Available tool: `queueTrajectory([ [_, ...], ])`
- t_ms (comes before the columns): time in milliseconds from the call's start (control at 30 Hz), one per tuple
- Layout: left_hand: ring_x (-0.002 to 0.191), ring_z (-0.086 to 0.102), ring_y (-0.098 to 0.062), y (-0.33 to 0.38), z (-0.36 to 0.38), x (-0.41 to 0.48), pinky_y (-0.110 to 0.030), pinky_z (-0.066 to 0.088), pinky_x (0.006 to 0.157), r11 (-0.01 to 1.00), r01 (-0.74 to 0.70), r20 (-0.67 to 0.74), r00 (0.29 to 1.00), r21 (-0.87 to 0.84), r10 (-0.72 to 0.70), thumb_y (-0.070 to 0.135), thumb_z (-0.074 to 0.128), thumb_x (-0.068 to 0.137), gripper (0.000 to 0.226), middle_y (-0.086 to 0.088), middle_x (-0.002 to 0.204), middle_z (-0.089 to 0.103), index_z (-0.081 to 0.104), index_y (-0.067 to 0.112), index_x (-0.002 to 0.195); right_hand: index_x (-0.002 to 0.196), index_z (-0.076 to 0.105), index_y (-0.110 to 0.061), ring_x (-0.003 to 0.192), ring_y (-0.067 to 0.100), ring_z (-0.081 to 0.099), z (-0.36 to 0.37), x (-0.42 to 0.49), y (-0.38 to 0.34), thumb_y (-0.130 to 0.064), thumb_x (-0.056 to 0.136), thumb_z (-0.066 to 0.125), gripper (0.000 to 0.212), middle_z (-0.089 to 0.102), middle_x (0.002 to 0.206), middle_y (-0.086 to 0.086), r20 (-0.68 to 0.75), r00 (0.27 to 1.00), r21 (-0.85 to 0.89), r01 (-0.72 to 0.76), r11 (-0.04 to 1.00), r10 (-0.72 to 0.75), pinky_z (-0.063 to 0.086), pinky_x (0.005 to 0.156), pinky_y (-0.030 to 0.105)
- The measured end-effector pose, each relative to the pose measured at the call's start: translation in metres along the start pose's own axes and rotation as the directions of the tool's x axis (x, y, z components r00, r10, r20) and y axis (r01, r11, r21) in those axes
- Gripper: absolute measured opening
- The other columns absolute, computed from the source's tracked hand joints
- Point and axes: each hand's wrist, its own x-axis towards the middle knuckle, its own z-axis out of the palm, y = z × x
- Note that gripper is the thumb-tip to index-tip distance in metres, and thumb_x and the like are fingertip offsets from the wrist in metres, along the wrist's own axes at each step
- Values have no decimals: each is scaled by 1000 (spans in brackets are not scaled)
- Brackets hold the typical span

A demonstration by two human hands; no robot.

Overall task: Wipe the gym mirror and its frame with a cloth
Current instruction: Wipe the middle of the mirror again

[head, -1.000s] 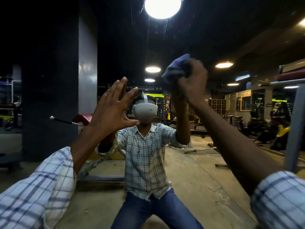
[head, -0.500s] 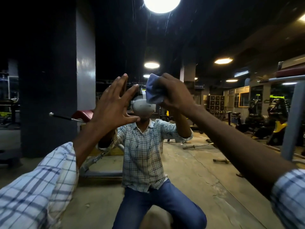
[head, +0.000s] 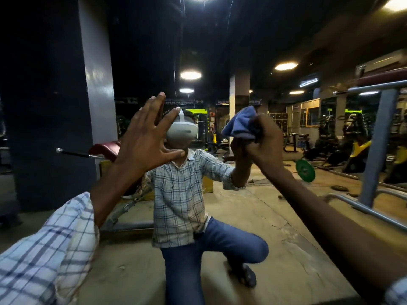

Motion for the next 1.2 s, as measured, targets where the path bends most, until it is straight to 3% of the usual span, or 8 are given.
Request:
queueTrajectory([
  [133, 160, 5, -32, -5, 7, -1, -56, 20, 126, 1000, -12, -25, 1000, -5, 12, 65, 82, 73, 110, -10, 174, 2, 31, 25, 162, 104, 59, -16, 93, 1, 52, 14, -23, -13, -4, 76, 79, 36, 55, 108, -6, 277, 957, -26, 96, 995, -85, 52, 80, 19],
  [600, 160, 0, -30, 2, 9, 2, -54, 13, 128, 998, 54, -23, 998, -45, -55, 56, 87, 72, 109, -8, 174, 1, 32, 25, 161, 92, 56, -11, 84, 8, 50, 26, -36, -22, -22, 79, 74, 24, 57, 96, 4, 98, 995, 57, -43, 997, 37, 45, 72, 19],
  [733, 160, -1, -30, 5, 6, 2, -58, 15, 127, 994, 62, 1, 998, -94, -63, 52, 90, 71, 109, -8, 174, 0, 33, 24, 160, 93, 58, -11, 84, 6, 48, 28, -35, -18, -6, 78, 80, 27, 56, 96, 4, 112, 994, 70, -27, 997, 19, 46, 72, 19],
  [900, 160, -1, -30, 12, 0, 2, -59, 18, 127, 996, 78, 45, 996, -41, -76, 54, 88, 73, 110, -7, 174, -3, 29, 25, 162, 104, 65, -8, 90, 1, 48, 20, 20, -13, -9, 82, 73, 24, 55, 102, -2, -258, 936, 84, -227, 970, 242, 50, 82, 21],
  [933, 160, -1, -30, 13, -1, 2, -59, 19, 126, 996, 79, 49, 996, -34, -77, 54, 88, 74, 110, -7, 174, -4, 28, 25, 162, 103, 66, -9, 89, 5, 51, 23, 25, -16, -10, 82, 74, 23, 57, 101, -3, -260, 941, 90, -199, 976, 216, 50, 79, 25],
  [1000, 160, 0, -31, 13, -1, 2, -59, 22, 125, 997, 76, 57, 996, -17, -75, 54, 88, 74, 112, -7, 174, -4, 27, 24, 163, 101, 66, -12, 86, 14, 56, 35, 16, -28, -16, 83, 71, 19, 61, 98, 2, -16, 1000, 118, 3, 993, -1, 47, 73, 29],
  [1100, 160, 2, -31, 14, 0, 3, -60, 26, 124, 996, 94, 58, 994, -6, -94, 57, 86, 73, 111, -5, 174, -3, 29, 24, 162, 103, 65, -13, 85, 22, 59, 34, 5, -31, -31, 78, 59, 32, 58, 97, 4, 367, 898, 117, 217, 969, -245, 48, 67, 34],
  [1200, 160, 0, -28, 14, 1, 5, -61, 28, 122, 994, 108, 58, 992, -4, -108, 57, 87, 71, 113, -2, 174, -5, 28, 27, 162, 106, 66, -12, 89, 19, 59, 16, 53, -18, -15, 80, 69, 26, 58, 102, 1, 143, 972, 66, 180, 982, -187, 48, 75, 19],
])
